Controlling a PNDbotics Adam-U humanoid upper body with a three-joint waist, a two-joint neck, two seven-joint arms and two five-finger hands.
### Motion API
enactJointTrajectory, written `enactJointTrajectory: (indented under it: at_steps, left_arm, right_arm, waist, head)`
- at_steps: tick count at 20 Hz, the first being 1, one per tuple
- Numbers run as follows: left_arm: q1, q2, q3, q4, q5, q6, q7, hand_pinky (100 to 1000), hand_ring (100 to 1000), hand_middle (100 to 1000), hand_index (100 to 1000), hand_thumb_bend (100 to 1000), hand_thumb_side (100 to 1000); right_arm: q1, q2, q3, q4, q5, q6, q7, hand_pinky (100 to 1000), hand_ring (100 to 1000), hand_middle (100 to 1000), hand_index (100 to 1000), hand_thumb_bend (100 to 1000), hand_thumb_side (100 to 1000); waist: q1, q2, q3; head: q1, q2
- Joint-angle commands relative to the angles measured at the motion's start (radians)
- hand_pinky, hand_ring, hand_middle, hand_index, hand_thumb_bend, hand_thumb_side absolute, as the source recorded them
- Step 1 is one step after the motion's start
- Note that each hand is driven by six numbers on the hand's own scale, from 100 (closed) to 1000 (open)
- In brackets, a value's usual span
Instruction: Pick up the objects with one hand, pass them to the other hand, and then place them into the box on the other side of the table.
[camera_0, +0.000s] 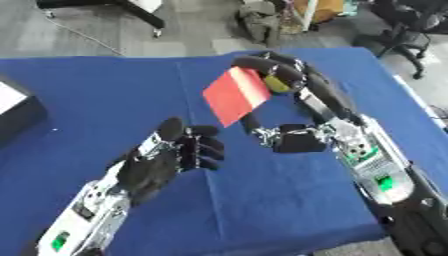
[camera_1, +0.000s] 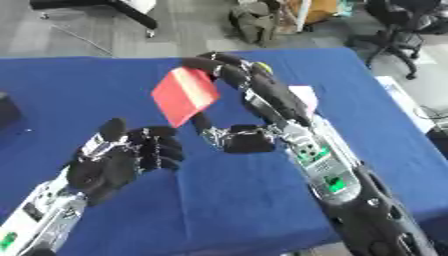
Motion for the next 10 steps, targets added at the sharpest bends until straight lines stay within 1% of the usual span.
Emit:
enactJointTrajectory:
  at_steps: [1,5,10]
  left_arm:
    - [-0.023,-0.010,-0.005,-0.015,0.040,0.018,0.005,784,763,704,872,608,834]
    - [-0.032,-0.019,-0.008,-0.014,0.058,0.025,0.021,784,764,703,872,598,834]
    - [-0.037,-0.028,-0.013,-0.010,0.043,0.027,0.035,784,767,702,871,568,842]
  right_arm:
    - [-0.015,-0.004,0.005,-0.021,-0.017,-0.005,0.011,657,579,372,901,100,100]
    - [-0.019,0.004,0.019,-0.021,-0.031,-0.010,0.026,655,579,371,901,100,100]
    - [-0.026,0.016,0.032,-0.021,-0.048,-0.011,0.047,654,577,370,900,100,100]
  waist:
    - [0.001,-0.016,-0.001]
    - [0.000,-0.017,-0.002]
    - [-0.001,-0.018,-0.002]
  head:
    - [-0.004,-0.002]
    - [-0.005,-0.002]
    - [-0.003,-0.002]
